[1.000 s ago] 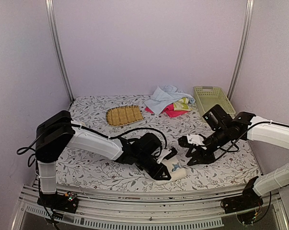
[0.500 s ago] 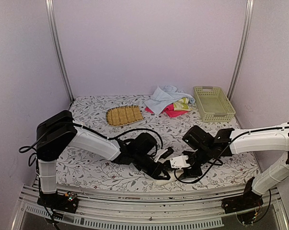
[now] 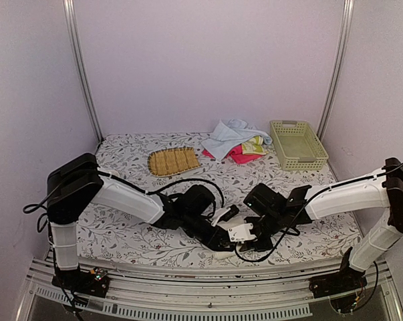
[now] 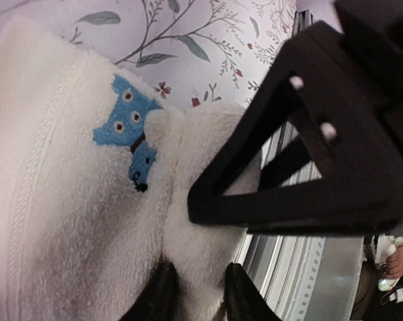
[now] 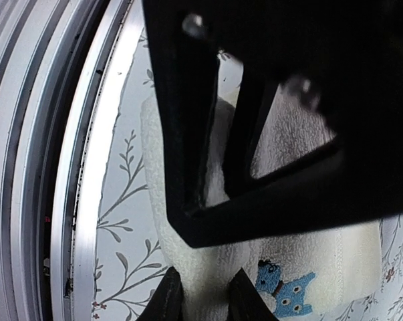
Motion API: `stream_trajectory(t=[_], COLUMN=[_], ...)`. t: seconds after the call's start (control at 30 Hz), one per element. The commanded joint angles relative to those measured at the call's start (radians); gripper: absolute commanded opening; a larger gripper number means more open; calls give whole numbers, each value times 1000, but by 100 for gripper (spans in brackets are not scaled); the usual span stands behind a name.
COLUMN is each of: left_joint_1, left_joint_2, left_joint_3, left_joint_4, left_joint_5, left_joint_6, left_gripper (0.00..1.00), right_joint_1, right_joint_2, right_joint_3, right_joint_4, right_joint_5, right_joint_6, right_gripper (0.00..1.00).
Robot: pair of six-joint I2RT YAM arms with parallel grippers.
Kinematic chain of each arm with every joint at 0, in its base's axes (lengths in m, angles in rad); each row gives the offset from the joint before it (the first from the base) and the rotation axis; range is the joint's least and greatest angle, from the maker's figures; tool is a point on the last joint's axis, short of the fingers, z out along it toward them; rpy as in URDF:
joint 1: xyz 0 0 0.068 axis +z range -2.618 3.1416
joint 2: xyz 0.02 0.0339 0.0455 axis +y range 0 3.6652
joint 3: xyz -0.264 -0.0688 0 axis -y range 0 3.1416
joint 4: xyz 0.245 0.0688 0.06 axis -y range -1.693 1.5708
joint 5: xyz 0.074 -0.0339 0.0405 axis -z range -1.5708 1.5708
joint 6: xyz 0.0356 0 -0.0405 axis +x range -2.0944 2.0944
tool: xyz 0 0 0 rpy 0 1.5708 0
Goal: Roll the towels
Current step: Roll the towel at the center of the board.
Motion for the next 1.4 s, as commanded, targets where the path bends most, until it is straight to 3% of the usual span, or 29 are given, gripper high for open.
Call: stream_trajectory(t=[0.0,0.17,0.4,0.8,1.17,1.37], left_joint_1=[40,73,81,81,83,77], left_joint_2=[-132,-150,-8,50,20,-152], left_joint_3=[-76,-106,-11,11,-1,-110], left_joint_4=[-63,-61,-156,-203,-197,-72], left_joint_5=[-21,-42,-108,-169,-210,-266], left_joint_6=[54,29,4,13,29,48], left_gripper=[32,32,19,14,14,18], right_joint_1=[14,15,29,36,0,-97], right_joint_2=[20,20,4,-61,148,293], right_joint_3=[-28,-27,-21,11,99,223], right_joint_4=[7,3,-7,-80,-215,-394], right_joint_5=[2,2,-1,-148,-285,-422], right_joint_6=[-14,-17,-26,-104,-74,-59], right_gripper=[21,20,14,12,11,11])
